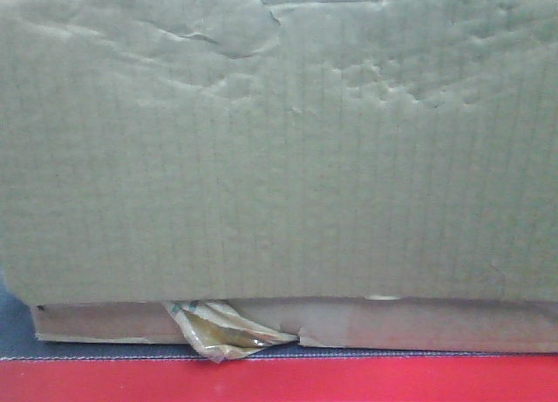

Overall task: Stack two boxes on right shelf middle
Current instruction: 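Lower the right gripper onto the opposite box wall and close it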

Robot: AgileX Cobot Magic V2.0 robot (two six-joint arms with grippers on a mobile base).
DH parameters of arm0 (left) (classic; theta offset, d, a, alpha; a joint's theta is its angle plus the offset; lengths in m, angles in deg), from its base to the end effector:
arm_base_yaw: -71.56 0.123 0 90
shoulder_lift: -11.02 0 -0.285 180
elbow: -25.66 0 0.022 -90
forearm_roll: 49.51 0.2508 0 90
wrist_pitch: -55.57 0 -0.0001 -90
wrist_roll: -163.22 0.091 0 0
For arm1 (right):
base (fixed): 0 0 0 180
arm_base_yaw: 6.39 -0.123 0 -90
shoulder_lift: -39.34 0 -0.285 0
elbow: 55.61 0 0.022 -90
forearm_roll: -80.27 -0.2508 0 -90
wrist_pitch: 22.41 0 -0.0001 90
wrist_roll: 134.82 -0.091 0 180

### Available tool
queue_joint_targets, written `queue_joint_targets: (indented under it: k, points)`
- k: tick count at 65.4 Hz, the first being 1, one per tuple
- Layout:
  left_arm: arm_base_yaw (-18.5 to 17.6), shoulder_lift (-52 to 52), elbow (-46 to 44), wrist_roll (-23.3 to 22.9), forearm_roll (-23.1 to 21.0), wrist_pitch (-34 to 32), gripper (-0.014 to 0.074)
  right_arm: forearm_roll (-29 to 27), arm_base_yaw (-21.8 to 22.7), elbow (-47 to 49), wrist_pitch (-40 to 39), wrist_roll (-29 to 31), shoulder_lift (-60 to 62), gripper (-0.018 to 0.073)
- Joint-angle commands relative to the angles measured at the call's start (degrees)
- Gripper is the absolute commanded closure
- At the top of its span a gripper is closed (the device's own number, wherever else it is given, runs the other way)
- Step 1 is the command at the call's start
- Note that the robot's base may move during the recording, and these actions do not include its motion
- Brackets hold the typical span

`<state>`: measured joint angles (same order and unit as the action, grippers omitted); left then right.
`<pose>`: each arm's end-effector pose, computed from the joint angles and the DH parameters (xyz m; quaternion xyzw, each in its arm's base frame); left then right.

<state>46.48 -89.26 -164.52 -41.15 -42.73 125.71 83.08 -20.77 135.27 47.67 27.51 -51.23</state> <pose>0.3053 -0.1317 0.3399 0.0163 0.9834 -0.0187 0.1799 0.2833 0.0683 0.3959 0.0257 0.9648 0.0485 0.2573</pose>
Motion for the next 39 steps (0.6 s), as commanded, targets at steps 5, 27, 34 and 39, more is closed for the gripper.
queue_joint_targets:
  k: [5, 27, 34, 39]
  points:
    - [0.1, 0.6, 0.07, 0.25, -0.03, -0.18, 0.023, -0.25, -0.18, -2.72, -0.12, -0.15, -0.04, 0.0186]
    - [0.1, 0.6, 0.07, 0.25, -0.03, -0.18, 0.023, -2.81, -0.75, -8.29, -0.12, -0.15, -0.04, 0.0199]
    - [0.1, 0.6, 0.07, 0.25, -0.03, -0.18, 0.023, -2.81, -1.86, -8.17, -0.12, -0.6, -0.04, 0.0199]
    - [0.1, 0.6, 0.07, 0.25, -0.03, -0.18, 0.023, -2.81, -2.43, -8.17, -0.12, -1.28, -0.04, 0.0199]
